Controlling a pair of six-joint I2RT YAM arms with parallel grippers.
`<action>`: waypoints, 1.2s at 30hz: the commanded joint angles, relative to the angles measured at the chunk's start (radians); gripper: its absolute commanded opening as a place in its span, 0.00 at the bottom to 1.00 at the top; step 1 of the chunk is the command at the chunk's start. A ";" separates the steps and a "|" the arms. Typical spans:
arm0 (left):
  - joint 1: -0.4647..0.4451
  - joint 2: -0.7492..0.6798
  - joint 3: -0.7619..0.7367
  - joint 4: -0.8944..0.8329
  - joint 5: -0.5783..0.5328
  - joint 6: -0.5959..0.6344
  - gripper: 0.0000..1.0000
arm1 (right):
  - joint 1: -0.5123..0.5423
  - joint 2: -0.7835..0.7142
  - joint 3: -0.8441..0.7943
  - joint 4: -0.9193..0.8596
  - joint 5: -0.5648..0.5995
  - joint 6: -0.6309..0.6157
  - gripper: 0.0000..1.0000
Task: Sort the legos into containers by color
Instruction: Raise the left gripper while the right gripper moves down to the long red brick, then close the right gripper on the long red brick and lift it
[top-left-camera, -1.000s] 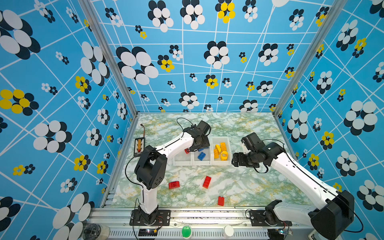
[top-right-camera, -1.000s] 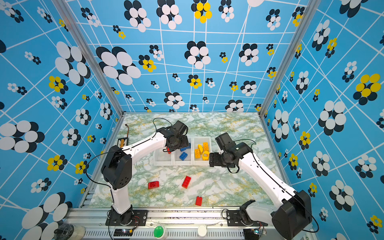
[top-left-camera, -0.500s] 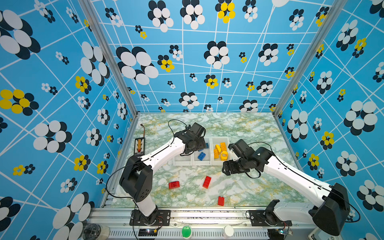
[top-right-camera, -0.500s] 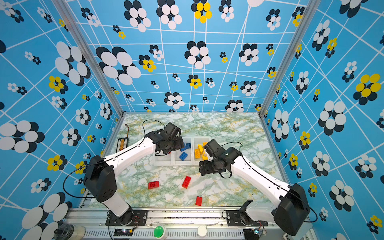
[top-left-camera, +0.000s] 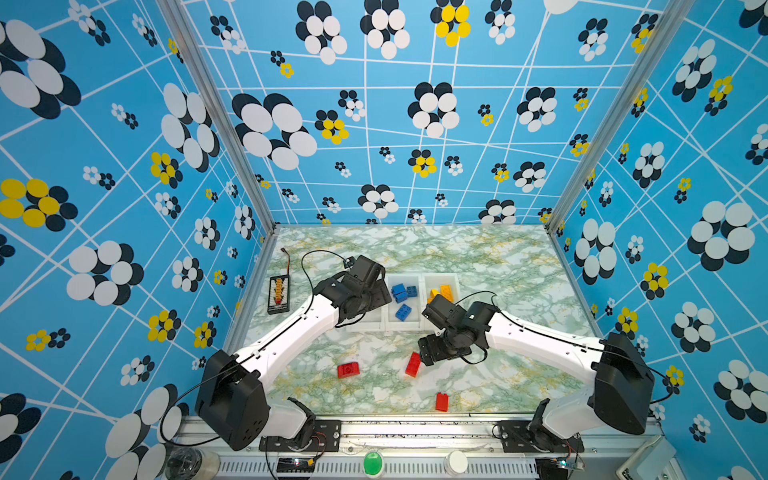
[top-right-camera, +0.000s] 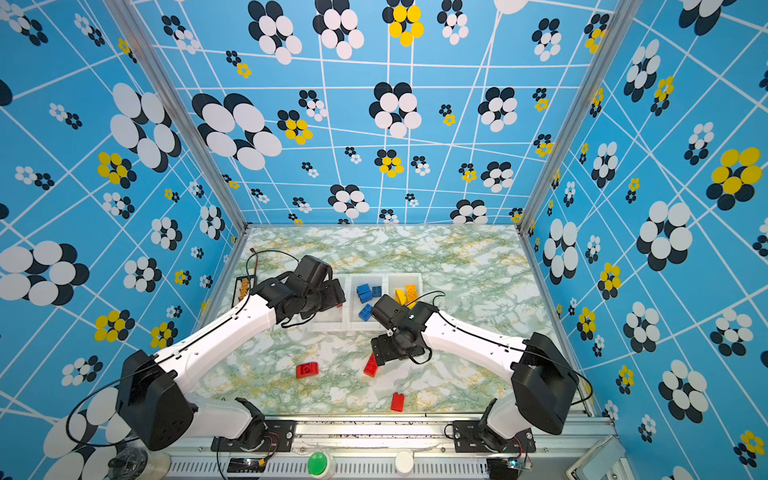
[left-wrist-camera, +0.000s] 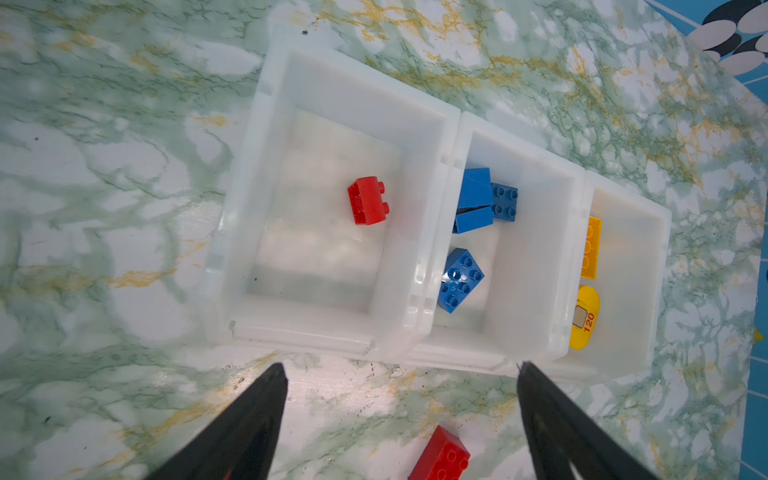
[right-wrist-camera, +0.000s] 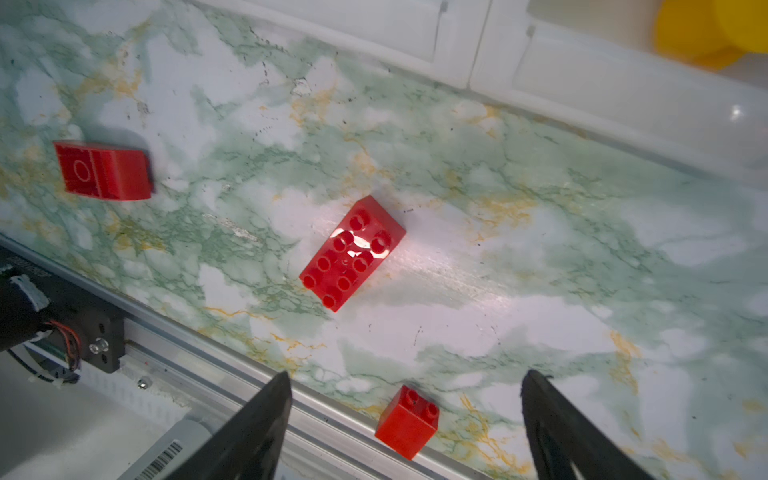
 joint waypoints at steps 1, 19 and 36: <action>0.034 -0.063 -0.048 -0.038 -0.004 0.010 0.89 | 0.034 0.034 0.027 0.033 0.029 0.107 0.88; 0.144 -0.086 -0.075 -0.031 0.110 0.130 0.90 | 0.073 0.265 0.099 0.124 0.046 0.279 0.86; 0.216 -0.137 -0.146 -0.006 0.168 0.151 0.90 | 0.084 0.386 0.170 0.046 0.075 0.323 0.52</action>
